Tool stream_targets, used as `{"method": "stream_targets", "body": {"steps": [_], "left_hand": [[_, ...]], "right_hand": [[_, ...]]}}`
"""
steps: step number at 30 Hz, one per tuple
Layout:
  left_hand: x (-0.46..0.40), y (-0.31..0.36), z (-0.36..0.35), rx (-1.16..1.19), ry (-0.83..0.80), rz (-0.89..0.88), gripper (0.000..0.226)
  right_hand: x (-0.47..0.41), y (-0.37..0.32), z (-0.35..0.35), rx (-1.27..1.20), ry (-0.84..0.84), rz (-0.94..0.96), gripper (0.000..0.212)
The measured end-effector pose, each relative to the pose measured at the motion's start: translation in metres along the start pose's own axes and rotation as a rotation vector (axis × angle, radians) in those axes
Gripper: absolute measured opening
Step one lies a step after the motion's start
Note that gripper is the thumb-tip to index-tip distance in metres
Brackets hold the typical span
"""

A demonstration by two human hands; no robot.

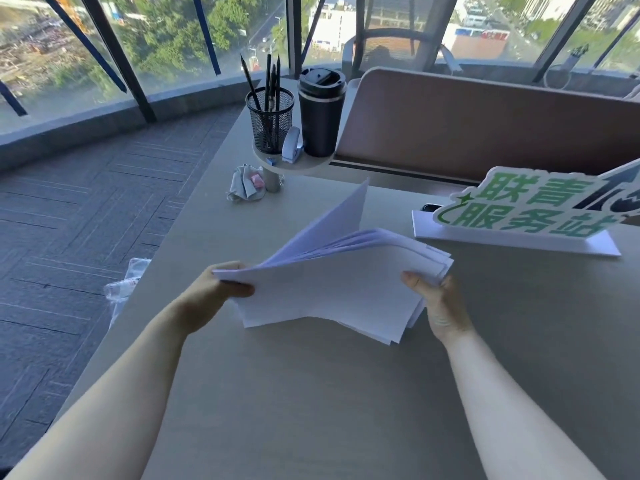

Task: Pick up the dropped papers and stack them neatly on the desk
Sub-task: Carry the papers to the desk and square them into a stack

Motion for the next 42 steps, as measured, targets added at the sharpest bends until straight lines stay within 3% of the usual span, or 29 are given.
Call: {"method": "stream_targets", "body": {"steps": [2, 6, 9, 14, 17, 21, 24, 28, 31, 34, 36, 39, 42], "left_hand": [[0.004, 0.010, -0.003, -0.114, -0.060, 0.008, 0.017], [0.010, 0.020, -0.001, -0.110, -0.120, 0.002, 0.043], [0.011, 0.017, -0.005, -0.205, -0.190, 0.026, 0.030], [0.015, 0.024, 0.000, -0.225, -0.142, -0.006, 0.018], [0.012, 0.031, 0.007, -0.176, -0.086, -0.068, 0.023], [0.007, 0.022, 0.019, 0.093, 0.097, -0.086, 0.023], [0.008, 0.023, 0.018, 0.228, 0.207, -0.152, 0.024], [0.009, 0.019, 0.013, 0.250, 0.316, -0.188, 0.018], [0.006, -0.002, -0.006, 0.082, 0.335, -0.071, 0.014], [0.005, 0.011, 0.001, 0.121, 0.460, -0.175, 0.020], [0.002, 0.017, 0.001, 0.160, 0.431, -0.203, 0.016], [0.000, -0.008, -0.016, 0.134, 0.330, -0.085, 0.018], [0.000, -0.019, -0.019, 0.181, 0.371, -0.045, 0.020]], "right_hand": [[-0.010, 0.002, -0.001, -0.042, -0.039, -0.030, 0.033], [-0.017, 0.001, 0.004, -0.099, -0.085, -0.029, 0.041], [-0.018, -0.001, 0.002, -0.019, -0.184, 0.062, 0.043], [-0.019, 0.000, -0.006, -0.115, -0.247, -0.056, 0.062], [-0.020, -0.004, -0.012, -0.058, -0.334, -0.080, 0.056], [-0.014, -0.004, -0.004, 0.044, -0.192, -0.033, 0.019], [-0.014, -0.020, 0.005, 0.055, -0.042, 0.069, 0.017], [-0.012, -0.033, 0.011, 0.086, -0.009, 0.157, 0.034], [0.006, -0.018, 0.006, 0.176, 0.034, 0.107, 0.026], [0.004, -0.035, 0.008, 0.115, 0.095, 0.190, 0.010], [0.000, -0.043, 0.010, -0.006, 0.086, 0.236, 0.021], [0.013, -0.019, 0.002, 0.039, 0.088, 0.102, 0.025], [0.020, 0.000, -0.003, 0.064, 0.095, 0.044, 0.026]]}}
Point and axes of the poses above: each hand's wrist, its own x-axis away from the middle knuckle, its own z-axis out of the back of the hand, y = z × x, the point moved 7 cm from there along -x, towards the middle knuckle, and after that the axes turned 11 degrees about z, right-handed, at the moved point
